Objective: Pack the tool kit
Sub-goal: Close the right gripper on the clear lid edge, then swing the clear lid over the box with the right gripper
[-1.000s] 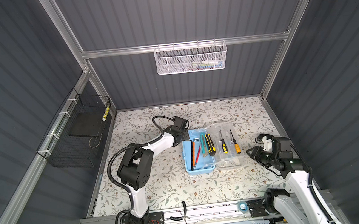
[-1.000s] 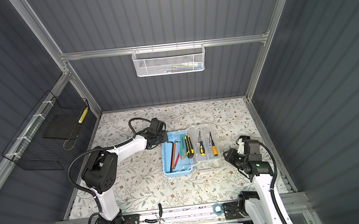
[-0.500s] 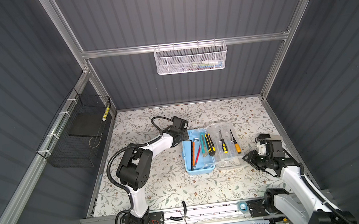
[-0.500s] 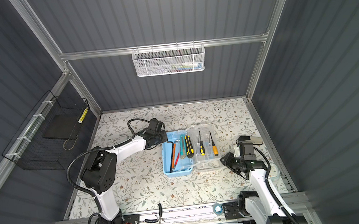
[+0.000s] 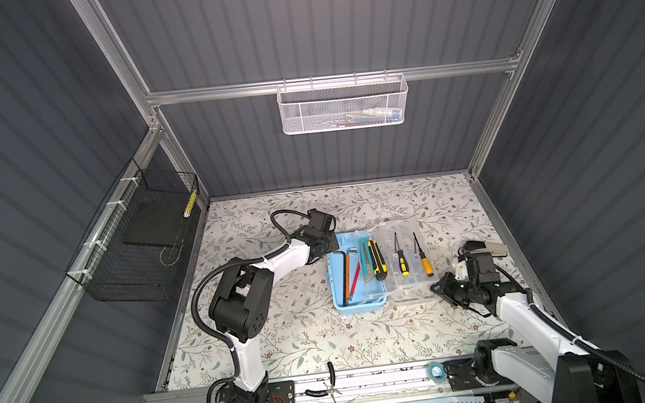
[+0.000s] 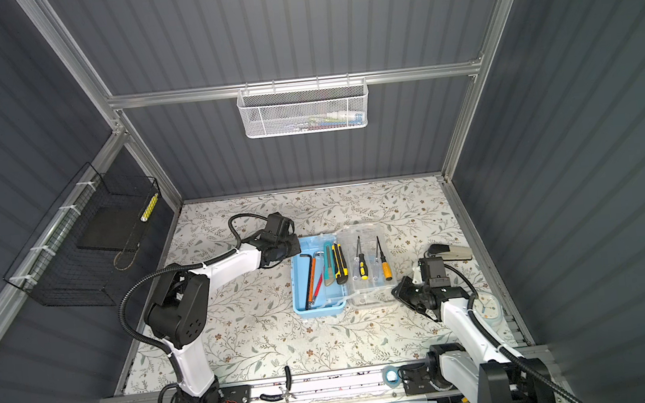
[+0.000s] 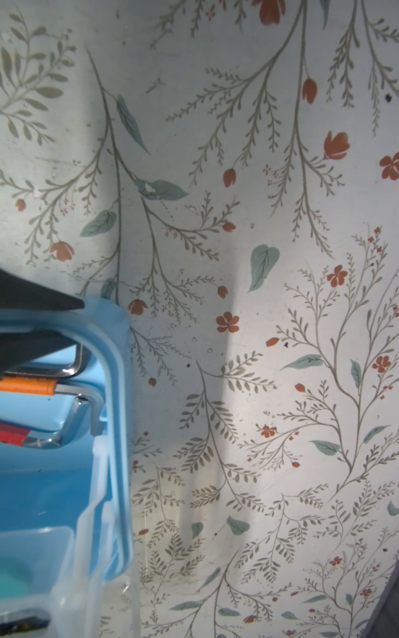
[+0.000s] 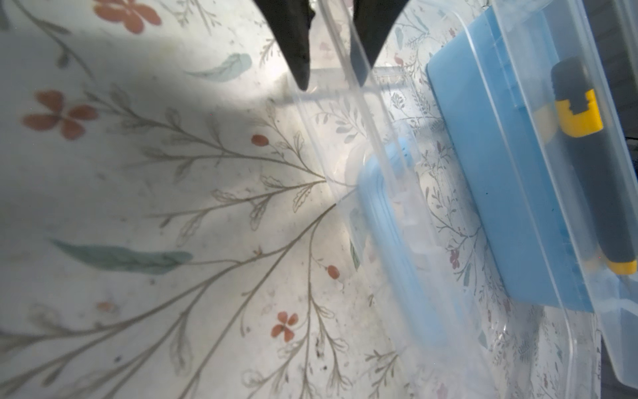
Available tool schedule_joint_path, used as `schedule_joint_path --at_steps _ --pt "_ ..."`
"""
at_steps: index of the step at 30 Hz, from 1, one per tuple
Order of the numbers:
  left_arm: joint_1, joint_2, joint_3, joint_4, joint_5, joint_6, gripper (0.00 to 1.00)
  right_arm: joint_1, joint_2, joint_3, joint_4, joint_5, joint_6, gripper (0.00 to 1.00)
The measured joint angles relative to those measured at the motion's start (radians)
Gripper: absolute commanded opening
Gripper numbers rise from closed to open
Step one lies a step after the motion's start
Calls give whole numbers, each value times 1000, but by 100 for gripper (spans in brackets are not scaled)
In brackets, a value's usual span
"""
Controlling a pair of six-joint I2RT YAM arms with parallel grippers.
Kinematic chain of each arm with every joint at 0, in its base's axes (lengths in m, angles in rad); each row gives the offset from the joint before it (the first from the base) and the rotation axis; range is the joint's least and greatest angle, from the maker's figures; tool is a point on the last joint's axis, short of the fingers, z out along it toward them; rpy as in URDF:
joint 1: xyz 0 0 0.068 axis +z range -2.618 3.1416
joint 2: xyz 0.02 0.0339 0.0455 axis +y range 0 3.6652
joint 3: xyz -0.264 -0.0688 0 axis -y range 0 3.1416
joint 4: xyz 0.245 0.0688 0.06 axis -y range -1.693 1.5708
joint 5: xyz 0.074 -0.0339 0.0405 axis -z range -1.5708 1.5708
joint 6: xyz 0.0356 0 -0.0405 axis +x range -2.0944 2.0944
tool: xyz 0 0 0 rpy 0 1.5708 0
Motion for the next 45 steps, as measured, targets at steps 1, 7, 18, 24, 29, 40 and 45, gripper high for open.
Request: schedule_joint_path --at_steps 1,7,18,24,29,40,45 --pt "0 0 0 2 0 0 0 1 -3 0 2 2 -12 10" --pt "6 0 0 19 13 0 0 8 -3 -1 16 3 -60 0" --pt "2 2 -1 30 58 -4 0 36 -96 32 -64 108 -79 0" --pt "-7 5 -1 32 71 -23 0 111 -168 143 -195 267 -105 0" --pt "-15 8 -1 36 74 -34 0 209 -178 229 -271 413 -114 0" --pt "-23 16 7 36 73 -53 0 578 -124 451 -389 795 -101 0" --pt "-23 23 17 32 72 -60 0 767 -52 531 -407 971 -96 0"
